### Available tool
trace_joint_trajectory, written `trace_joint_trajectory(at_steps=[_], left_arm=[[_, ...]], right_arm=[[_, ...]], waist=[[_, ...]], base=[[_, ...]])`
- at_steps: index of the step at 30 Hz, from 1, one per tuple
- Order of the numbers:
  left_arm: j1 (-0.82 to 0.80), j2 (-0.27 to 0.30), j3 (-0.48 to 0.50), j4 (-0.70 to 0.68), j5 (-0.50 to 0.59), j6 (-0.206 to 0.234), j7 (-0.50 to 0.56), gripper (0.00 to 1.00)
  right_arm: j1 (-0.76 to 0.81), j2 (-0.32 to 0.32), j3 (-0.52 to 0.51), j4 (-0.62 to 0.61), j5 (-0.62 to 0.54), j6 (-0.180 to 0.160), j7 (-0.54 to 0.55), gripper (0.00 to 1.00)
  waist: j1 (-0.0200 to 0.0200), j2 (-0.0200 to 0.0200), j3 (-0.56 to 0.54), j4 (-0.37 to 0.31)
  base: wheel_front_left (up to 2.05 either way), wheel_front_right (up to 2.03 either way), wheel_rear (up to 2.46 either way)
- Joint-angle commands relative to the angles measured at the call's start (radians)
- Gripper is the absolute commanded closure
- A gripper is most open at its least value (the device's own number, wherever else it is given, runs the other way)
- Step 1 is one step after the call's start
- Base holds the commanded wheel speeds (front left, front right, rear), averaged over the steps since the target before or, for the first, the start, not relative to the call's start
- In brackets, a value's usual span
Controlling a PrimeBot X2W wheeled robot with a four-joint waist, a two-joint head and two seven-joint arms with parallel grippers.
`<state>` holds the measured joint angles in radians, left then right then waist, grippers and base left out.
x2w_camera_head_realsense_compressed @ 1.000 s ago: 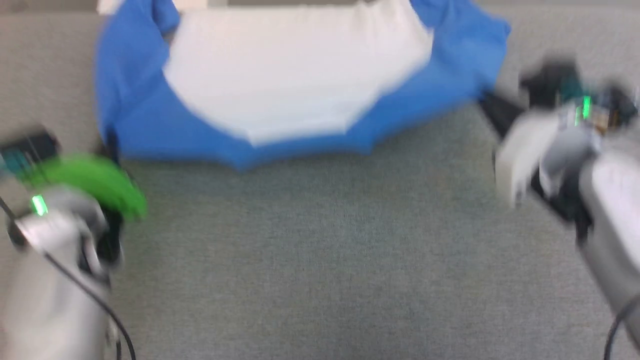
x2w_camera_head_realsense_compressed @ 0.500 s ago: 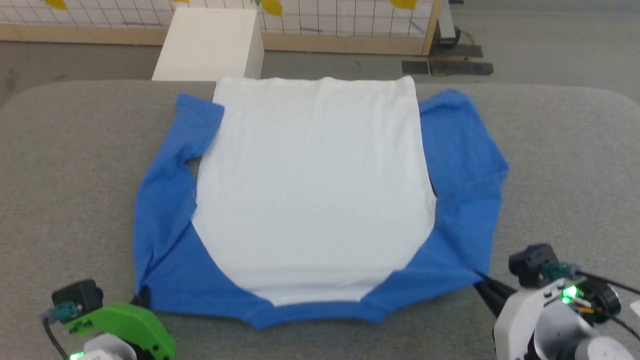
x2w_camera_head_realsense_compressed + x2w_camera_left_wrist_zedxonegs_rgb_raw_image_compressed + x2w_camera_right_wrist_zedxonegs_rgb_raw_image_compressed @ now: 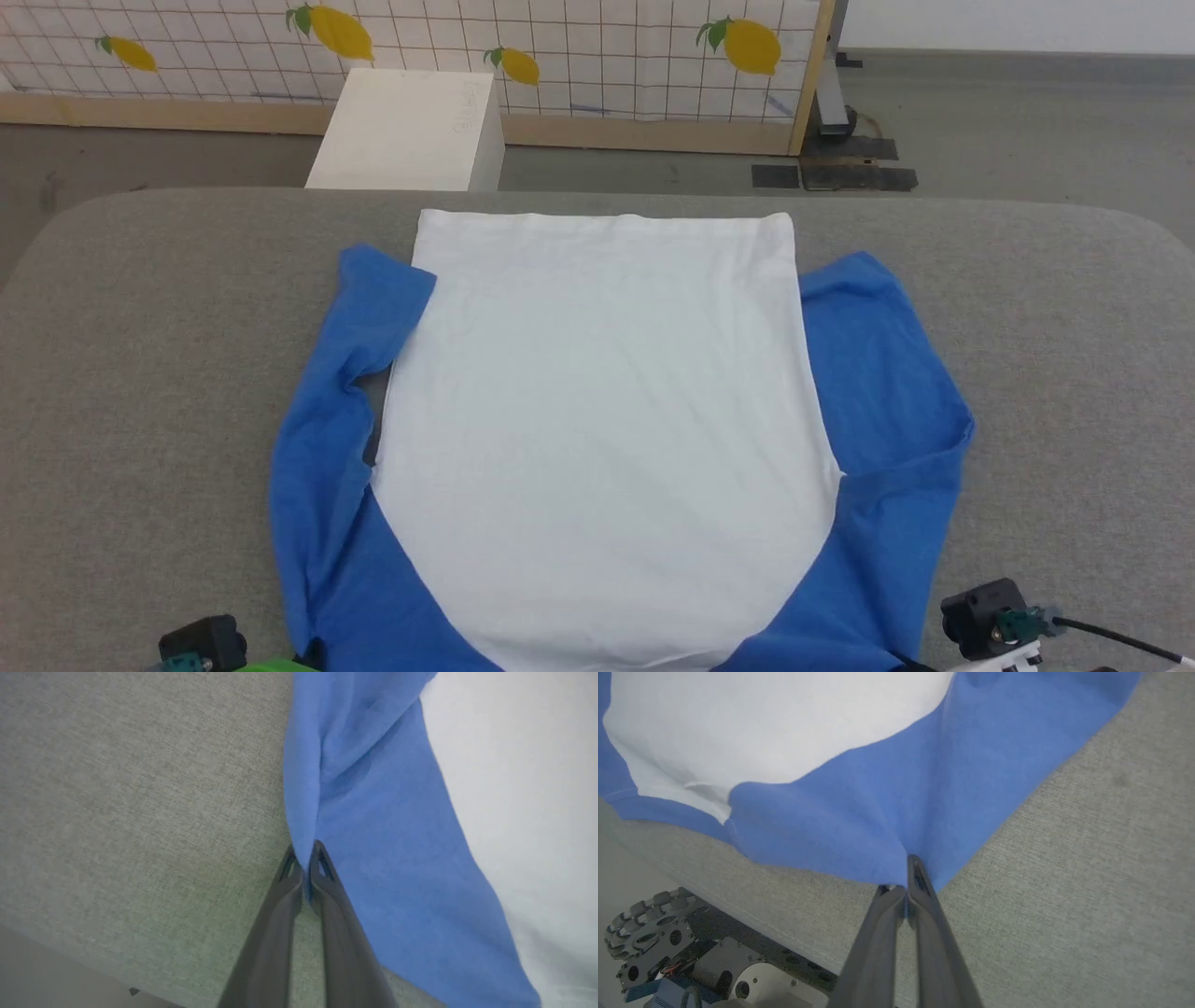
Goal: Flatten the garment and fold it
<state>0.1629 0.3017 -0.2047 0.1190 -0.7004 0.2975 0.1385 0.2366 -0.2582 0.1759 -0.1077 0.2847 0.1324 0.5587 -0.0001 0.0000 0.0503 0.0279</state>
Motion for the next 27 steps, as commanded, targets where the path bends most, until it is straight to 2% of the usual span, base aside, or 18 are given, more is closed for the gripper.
trace_joint_trajectory(at_steps=[1,2,3,9,15,18,22,27], left_arm=[[-0.004,-0.007,-0.003,0.016,0.013,-0.009,-0.014,0.05],[-0.009,-0.013,-0.007,0.025,0.013,-0.016,-0.024,0.00],[-0.012,-0.019,-0.007,0.031,0.011,-0.020,-0.034,0.00],[-0.021,-0.027,0.010,0.026,0.022,-0.027,-0.114,0.00],[-0.010,0.008,0.033,-0.033,0.061,-0.010,-0.173,0.00],[-0.031,0.032,0.039,-0.067,0.101,0.008,-0.203,0.00],[-0.128,0.058,0.028,-0.070,0.152,0.006,-0.228,0.00],[-0.324,0.066,0.011,0.026,0.178,-0.017,-0.219,0.00]], right_arm=[[0.011,0.010,-0.003,0.017,-0.013,-0.002,-0.029,0.62],[0.013,0.016,0.000,0.033,-0.014,-0.002,-0.046,0.03],[0.014,0.020,0.002,0.046,-0.014,-0.002,-0.056,0.00],[0.035,0.047,-0.053,0.074,-0.020,-0.002,-0.132,0.00],[0.065,0.103,-0.192,0.019,-0.059,-0.002,-0.206,0.00],[0.054,0.141,-0.269,-0.013,-0.072,-0.002,-0.291,0.00],[-0.007,0.165,-0.315,-0.026,-0.089,-0.002,-0.424,0.00],[-0.091,0.189,-0.293,-0.032,-0.109,-0.002,-0.496,0.00]], waist=[[0.0001,0.0000,-0.003,-0.001],[0.0001,0.0000,-0.006,0.000],[0.0001,0.0000,-0.009,0.000],[0.0001,0.0000,-0.025,0.003],[0.0001,0.0000,-0.028,0.005],[0.0001,0.0000,-0.015,0.005],[0.0001,0.0000,0.029,0.000],[0.0001,0.0000,0.107,-0.023]], base=[[0.00,0.00,0.00],[0.00,0.00,0.00],[0.00,0.00,0.00],[0.00,0.00,0.00],[0.00,0.00,0.00],[0.00,0.00,0.00],[0.00,0.00,0.00],[0.00,0.00,0.00]])
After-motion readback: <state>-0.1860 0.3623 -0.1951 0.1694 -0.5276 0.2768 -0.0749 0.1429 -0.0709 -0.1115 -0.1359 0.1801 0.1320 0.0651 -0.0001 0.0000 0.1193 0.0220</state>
